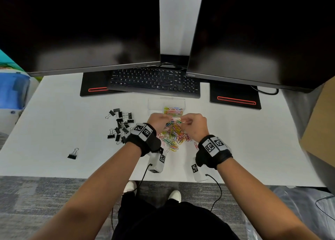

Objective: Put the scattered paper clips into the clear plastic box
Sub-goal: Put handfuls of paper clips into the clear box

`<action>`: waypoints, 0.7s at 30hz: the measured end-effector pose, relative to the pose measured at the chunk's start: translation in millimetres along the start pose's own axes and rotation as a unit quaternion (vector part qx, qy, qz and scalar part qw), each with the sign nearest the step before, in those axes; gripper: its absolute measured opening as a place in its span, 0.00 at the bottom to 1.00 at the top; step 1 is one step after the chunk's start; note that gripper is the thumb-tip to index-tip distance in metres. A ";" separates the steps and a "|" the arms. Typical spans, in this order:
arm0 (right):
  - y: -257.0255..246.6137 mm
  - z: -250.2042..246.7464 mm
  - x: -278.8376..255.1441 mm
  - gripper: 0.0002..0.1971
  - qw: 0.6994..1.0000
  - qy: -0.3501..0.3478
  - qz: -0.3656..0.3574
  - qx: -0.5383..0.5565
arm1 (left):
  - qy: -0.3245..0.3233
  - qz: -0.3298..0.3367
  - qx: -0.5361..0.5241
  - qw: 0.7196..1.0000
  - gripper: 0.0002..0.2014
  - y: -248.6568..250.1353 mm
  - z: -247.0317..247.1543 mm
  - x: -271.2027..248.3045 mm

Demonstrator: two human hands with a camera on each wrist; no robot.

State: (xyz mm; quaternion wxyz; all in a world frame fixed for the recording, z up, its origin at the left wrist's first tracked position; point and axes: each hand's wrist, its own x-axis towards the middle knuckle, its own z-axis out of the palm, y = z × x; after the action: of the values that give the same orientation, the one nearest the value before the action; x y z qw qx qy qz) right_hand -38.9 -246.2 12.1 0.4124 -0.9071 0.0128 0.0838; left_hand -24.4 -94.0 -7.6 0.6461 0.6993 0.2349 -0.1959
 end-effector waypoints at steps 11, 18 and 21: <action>9.5 1.2 7.3 0.08 1.000 0.005 0.017 -0.009 | 0.027 0.216 0.122 0.968 0.12 70.2 8.3 12.8; 15.5 0.6 5.4 0.07 1.000 -0.003 0.013 -0.015 | 0.039 0.219 0.210 0.952 0.10 56.9 8.7 36.2; 15.4 -2.2 7.7 0.07 1.000 0.000 0.015 -0.004 | 0.030 0.199 0.236 0.951 0.09 50.4 6.8 40.3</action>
State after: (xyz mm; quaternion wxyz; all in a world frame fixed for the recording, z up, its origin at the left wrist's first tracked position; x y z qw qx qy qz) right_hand -32.5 -257.6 0.8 0.4078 -0.9083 0.0266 0.0898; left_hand 37.9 -100.5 9.4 0.4812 0.8699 0.0573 -0.0920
